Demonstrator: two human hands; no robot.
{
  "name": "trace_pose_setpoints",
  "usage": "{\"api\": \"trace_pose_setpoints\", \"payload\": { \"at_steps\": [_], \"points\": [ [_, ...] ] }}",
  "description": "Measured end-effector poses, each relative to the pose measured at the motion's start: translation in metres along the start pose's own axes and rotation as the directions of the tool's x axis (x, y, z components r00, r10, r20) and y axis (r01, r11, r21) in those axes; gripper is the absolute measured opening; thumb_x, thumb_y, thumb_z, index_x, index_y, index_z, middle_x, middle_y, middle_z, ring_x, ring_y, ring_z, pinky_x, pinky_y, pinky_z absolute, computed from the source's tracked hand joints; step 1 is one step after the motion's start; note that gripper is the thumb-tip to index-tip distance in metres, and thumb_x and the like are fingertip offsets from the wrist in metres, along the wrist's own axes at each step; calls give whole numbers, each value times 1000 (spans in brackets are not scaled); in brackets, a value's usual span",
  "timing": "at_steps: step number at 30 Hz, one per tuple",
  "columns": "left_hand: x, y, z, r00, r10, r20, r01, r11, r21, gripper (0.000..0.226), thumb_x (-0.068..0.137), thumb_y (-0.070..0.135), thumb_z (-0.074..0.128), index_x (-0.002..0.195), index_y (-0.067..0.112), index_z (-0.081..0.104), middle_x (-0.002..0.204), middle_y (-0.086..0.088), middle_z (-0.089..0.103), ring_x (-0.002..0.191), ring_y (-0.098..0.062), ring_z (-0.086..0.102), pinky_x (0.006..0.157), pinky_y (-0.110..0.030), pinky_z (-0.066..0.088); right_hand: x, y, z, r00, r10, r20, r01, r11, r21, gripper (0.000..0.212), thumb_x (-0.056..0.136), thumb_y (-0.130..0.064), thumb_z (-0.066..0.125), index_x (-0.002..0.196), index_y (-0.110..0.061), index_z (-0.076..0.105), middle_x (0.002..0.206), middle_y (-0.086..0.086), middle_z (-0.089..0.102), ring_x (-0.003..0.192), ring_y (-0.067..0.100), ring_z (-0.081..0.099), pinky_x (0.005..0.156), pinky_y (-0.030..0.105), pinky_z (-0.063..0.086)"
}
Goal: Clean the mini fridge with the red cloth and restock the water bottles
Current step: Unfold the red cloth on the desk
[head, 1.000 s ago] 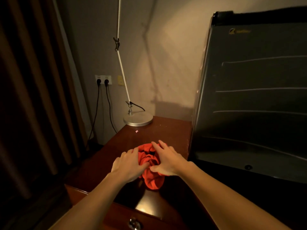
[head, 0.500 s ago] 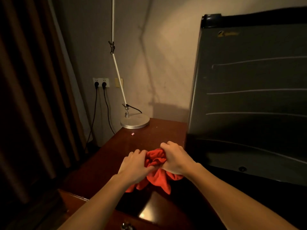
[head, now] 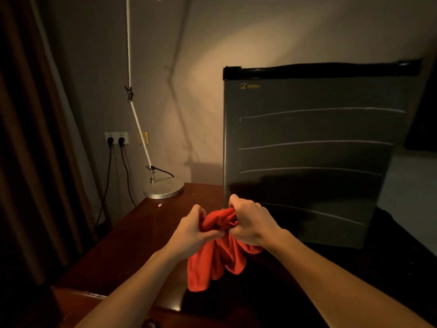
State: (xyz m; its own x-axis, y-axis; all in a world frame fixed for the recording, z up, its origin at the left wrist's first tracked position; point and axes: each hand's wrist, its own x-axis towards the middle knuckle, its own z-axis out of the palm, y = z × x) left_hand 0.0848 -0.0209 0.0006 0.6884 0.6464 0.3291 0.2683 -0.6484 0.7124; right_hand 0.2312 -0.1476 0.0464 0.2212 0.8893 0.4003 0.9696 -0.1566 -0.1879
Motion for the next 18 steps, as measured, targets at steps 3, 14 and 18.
{"api": "trace_pose_setpoints", "payload": {
  "at_steps": [3, 14, 18],
  "points": [
    [4, 12, 2, 994, 91, -53, -93, 995, -30, 32, 80, 23, 79, 88, 21, 48, 76, -2, 63, 60, -3, 45, 60, -24, 39, -12, 12, -12, 999, 22, -25, -23, 999, -46, 30, 76, -34, 60, 96, -27, 38, 95, -3, 58, 94, 34, 61, 63, 35, 36],
    [27, 64, 23, 955, 226, -194, -246, 965, -89, 20, 79, 9, 73, 91, 24, 67, 76, 12, 66, 73, -1, 59, 71, -22, 46, -41, 46, -52, 1000, -13, 26, 17, 985, -171, 31, 74, -45, 59, 99, -31, 48, 92, -6, 45, 88, 25, 59, 62, 31, 39],
    [27, 74, 30, 967, 234, -97, -244, 964, -107, 20, 73, 33, 69, 92, 29, 69, 86, 11, 69, 84, -1, 63, 80, -27, 50, -41, 53, -61, 998, 26, -56, -34, 987, -154, 21, 79, -44, 57, 88, -26, 51, 92, -5, 45, 91, 25, 59, 63, 31, 37]
  ]
}}
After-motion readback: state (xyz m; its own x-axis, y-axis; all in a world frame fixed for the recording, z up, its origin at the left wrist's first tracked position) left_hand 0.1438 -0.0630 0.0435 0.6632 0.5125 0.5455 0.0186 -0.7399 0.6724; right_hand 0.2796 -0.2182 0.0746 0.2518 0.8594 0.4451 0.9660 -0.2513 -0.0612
